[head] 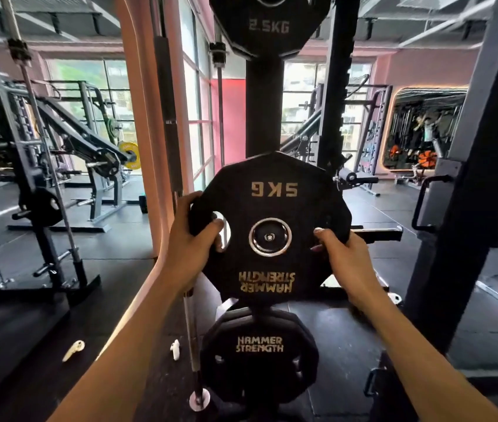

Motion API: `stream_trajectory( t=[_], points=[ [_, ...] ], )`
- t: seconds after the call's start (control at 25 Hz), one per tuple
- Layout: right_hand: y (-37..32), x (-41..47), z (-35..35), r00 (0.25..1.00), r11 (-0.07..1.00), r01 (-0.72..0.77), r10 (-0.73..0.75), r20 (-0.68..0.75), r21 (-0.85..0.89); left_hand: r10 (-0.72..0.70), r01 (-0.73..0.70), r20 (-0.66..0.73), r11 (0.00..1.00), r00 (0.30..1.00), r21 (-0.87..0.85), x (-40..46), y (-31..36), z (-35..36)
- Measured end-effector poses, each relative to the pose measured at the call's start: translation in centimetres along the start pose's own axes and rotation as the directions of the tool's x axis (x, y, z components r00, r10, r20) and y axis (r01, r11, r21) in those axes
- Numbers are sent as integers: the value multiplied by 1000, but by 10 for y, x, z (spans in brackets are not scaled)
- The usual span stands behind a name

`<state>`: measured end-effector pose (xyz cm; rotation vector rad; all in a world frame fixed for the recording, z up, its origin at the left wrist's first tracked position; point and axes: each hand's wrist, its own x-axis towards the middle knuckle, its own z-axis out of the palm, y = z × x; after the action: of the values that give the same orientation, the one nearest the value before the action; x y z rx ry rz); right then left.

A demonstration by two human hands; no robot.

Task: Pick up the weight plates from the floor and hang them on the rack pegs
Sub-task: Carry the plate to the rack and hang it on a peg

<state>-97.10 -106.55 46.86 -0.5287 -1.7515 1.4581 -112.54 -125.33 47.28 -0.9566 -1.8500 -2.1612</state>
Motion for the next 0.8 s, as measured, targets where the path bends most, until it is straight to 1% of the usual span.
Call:
stream_trajectory(
  t=[0.08, 0.2, 0.4, 0.48, 0.64, 0.8],
  points=[
    [5, 16, 3, 1000, 999, 16, -15, 15, -42, 15, -16, 16, 999, 1000, 32, 9, -7, 3],
    [8, 40, 8, 999, 998, 5, -3, 41, -57, 69, -70, 18, 994, 997, 85, 23, -15, 11],
    [12, 81, 18, 998, 992, 2, 5, 57, -125, 81, -85, 32, 983, 996, 164, 55, -32, 22],
    [16, 93, 22, 998, 992, -17, 25, 65, -124, 90, -93, 27, 975, 996, 199, 63, -30, 27],
    [17, 106, 29, 996, 993, -65, 71, 59, -102, 47, -57, 54, 980, 997, 193, 79, -39, 28],
    [16, 116, 32, 989, 987, -125, 132, 64, -104, 24, -37, 59, 971, 998, 235, 90, -50, 29]
  ],
)
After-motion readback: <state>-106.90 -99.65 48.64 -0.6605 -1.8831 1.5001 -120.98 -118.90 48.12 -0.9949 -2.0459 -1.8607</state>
